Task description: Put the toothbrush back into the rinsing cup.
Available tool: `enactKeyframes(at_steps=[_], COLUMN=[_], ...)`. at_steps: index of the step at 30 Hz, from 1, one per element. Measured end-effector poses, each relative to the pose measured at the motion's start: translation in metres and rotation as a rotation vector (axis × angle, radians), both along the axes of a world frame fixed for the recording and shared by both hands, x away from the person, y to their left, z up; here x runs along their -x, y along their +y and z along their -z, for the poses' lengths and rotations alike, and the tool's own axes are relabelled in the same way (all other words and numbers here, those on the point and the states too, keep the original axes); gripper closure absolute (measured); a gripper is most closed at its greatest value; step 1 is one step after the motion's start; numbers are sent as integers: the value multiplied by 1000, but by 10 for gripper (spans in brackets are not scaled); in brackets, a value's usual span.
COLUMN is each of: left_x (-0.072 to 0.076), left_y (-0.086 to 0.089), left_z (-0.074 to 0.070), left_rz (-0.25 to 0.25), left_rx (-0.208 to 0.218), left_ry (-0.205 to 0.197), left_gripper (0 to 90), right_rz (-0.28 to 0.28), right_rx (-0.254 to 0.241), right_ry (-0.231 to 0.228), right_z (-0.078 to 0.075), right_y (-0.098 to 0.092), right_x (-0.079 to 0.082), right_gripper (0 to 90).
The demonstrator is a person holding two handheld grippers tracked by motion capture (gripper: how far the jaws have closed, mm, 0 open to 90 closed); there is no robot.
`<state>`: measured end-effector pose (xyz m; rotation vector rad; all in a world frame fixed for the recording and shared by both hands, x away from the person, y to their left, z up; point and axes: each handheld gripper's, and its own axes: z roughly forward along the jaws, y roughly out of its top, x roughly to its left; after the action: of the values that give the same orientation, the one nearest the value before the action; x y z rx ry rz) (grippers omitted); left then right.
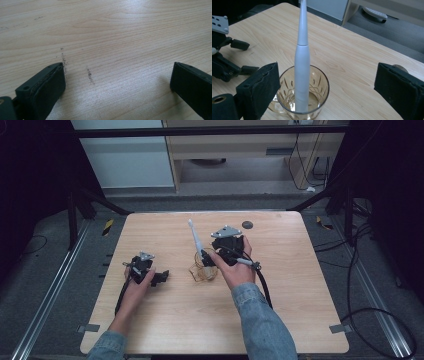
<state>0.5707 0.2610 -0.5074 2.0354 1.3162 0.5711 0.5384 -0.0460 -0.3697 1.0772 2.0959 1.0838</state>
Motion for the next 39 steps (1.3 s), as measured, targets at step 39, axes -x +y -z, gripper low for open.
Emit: enactKeyframes(at_steps=[39], left_x=[0], left_y=[0], left_z=[0], left_rz=[1], left_rx=[-2], left_ry=[2], left_gripper=[0], right_rz=[170], right_rx=[38], right_ry=[79], right_z=[30], right_y=[-109], right_x=[21], right_gripper=[132])
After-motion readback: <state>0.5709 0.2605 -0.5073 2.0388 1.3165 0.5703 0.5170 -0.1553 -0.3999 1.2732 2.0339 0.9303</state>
